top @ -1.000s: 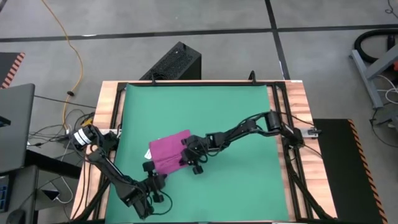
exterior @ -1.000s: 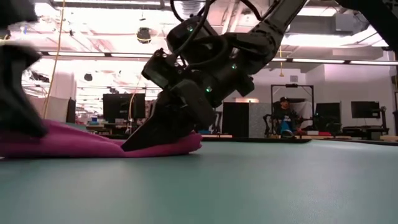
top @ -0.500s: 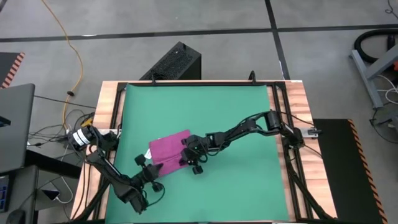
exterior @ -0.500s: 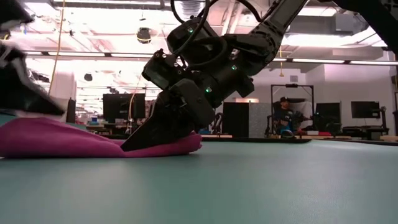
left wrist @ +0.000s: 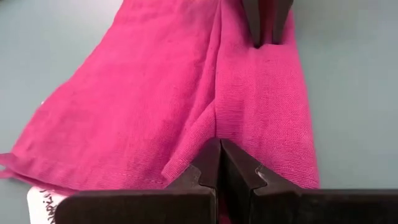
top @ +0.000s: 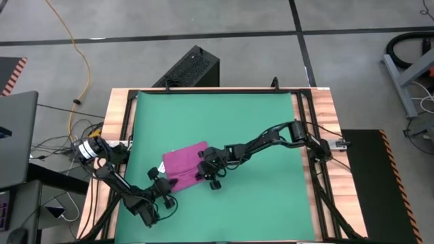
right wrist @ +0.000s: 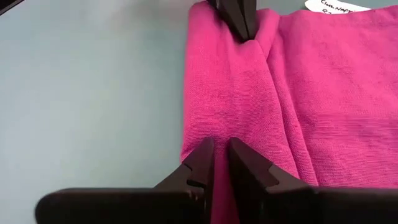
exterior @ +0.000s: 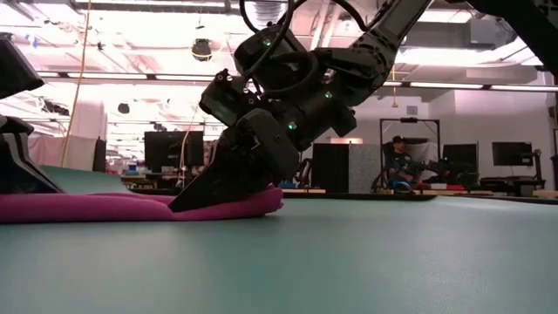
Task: Roll towel
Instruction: Roll the pink towel
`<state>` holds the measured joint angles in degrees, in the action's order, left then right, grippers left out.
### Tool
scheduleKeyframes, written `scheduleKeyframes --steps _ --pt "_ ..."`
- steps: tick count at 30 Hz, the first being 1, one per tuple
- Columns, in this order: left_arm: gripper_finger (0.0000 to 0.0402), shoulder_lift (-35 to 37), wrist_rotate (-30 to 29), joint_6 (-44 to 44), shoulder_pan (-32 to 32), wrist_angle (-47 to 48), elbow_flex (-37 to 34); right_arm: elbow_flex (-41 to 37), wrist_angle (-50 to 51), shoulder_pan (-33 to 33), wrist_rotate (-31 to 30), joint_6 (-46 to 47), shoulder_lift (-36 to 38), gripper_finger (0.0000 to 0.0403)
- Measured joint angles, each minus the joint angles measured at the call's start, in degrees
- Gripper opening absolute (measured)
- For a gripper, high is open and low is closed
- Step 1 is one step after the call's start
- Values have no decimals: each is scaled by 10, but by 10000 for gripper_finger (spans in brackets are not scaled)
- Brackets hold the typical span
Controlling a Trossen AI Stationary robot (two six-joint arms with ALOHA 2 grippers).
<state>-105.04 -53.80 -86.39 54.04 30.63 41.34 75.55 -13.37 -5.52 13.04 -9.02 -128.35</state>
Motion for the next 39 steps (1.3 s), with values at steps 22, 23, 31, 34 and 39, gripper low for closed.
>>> scheduleKeyframes --steps 22,23,31,34,39 --pt "0 1 34 64 10 7 -1 -1 43 54 -91 -159 92 45" --pt "0 1 34 64 10 9 -1 -1 45 62 -91 -159 88 40" --pt "0 1 39 109 4 16 1 -1 118 104 -98 -107 72 9" --pt "0 1 46 163 -13 22 10 1 170 102 -141 -89 78 11" --pt "0 2 57 250 -48 21 21 3 225 86 -172 -52 80 11"
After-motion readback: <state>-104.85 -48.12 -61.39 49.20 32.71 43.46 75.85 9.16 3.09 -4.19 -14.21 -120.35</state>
